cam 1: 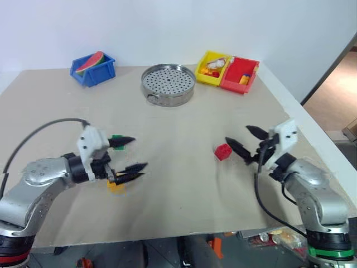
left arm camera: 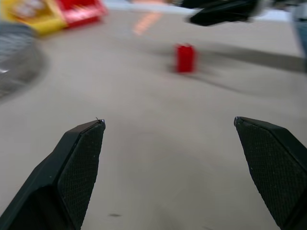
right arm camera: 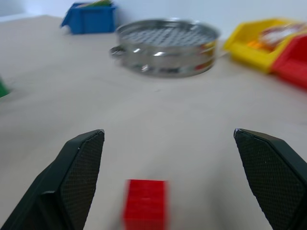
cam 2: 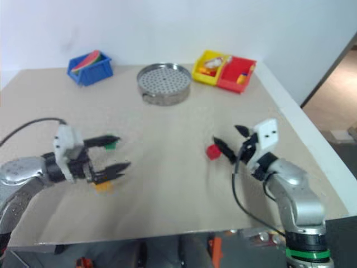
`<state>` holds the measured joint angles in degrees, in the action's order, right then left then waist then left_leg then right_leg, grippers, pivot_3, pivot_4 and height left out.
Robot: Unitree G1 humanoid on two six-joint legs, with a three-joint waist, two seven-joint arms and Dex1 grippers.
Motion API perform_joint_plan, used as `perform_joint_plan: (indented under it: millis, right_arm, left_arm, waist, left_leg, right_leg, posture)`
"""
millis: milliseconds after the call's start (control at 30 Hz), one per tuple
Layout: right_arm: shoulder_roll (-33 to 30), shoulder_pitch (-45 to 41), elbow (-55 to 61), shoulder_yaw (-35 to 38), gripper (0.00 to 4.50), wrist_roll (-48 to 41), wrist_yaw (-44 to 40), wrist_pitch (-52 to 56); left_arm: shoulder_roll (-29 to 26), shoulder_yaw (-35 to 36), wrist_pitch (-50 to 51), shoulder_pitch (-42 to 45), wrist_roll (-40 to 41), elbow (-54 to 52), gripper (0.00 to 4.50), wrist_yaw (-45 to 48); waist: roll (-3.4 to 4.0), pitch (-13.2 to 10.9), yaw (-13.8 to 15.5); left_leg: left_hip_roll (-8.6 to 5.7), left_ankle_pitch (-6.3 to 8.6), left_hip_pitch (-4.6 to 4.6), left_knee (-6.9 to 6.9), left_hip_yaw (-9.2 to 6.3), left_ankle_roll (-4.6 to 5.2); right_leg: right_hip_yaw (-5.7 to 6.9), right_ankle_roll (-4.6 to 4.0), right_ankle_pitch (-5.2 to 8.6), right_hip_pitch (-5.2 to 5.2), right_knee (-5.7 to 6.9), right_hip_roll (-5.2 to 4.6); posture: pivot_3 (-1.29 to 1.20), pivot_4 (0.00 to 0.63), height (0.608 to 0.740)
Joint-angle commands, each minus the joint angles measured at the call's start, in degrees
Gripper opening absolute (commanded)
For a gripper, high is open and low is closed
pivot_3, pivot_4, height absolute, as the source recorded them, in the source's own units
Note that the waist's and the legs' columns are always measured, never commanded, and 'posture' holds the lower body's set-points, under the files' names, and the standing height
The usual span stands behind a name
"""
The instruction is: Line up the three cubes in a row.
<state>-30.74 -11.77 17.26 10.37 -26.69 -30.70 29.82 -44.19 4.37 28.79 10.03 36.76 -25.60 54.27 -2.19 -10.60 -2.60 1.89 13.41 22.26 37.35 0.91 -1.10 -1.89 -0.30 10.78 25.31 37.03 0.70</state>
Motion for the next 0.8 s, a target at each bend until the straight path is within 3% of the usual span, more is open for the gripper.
perform_joint_plan:
  millis: [33, 267, 700, 733, 800]
  right_arm:
    - [0.4, -0.2, 0.7, -0.5, 4.50, 0.7, 0.9, 0.0]
    - [1.3, 0.8, -3.2, -1.7, 4.50, 3.5, 1.2, -1.4]
    - [3.8, 0.7, -8.0, -4.0, 4.50, 6.1, 0.7, -2.7]
    - [3.8, 0.8, -8.1, -4.0, 3.94, 6.2, 0.5, -2.8]
    - [3.6, 1.1, -8.0, -4.2, 3.39, 6.4, -0.1, -3.1]
  left_arm:
    - [0.0, -2.5, 0.0, 2.3, 0.0, 0.7, 4.46, 2.9]
    - [2.4, -6.6, -0.9, 6.3, -2.0, 2.7, 4.46, 4.7]
    - [3.5, -7.4, -1.7, 5.9, -4.4, 1.7, 4.46, 4.8]
    - [3.5, -7.3, -1.7, 5.6, -4.4, 1.6, 4.50, 4.6]
    - [3.5, -7.1, -1.8, 5.2, -4.4, 1.4, 4.50, 4.2]
  waist:
    - [0.00, 0.0, 0.0]
    - [-0.01, 0.0, 0.1]
    - [-0.01, 0.0, 0.0]
    - [-0.01, 0.0, 0.0]
    - [-0.01, 0.0, 0.0]
  left_leg:
    - [-0.02, 0.00, 0.00, 0.00, 0.01, 0.00]
    - [-0.13, 0.00, 0.04, 0.08, 0.12, 0.00]
    - [-0.11, 0.01, -0.01, 0.07, 0.17, 0.04]
    - [-0.11, 0.01, -0.01, 0.07, 0.18, 0.04]
    - [-0.11, 0.01, -0.01, 0.07, 0.19, 0.04]
  right_leg:
    - [0.01, 0.00, 0.00, -0.01, 0.00, 0.00]
    - [-0.22, 0.05, -0.02, -0.01, -0.01, -0.02]
    - [-0.43, 0.09, -0.05, -0.01, 0.00, 0.02]
    - [-0.46, 0.09, -0.05, -0.01, 0.00, 0.02]
    - [-0.47, 0.09, -0.05, 0.00, 0.00, 0.02]
  posture:
    - [0.00, 0.150, 0.740]
    - [0.00, 0.150, 0.740]
    - [0.00, 0.150, 0.740]
    - [0.00, 0.150, 0.740]
    - [0.00, 0.150, 0.740]
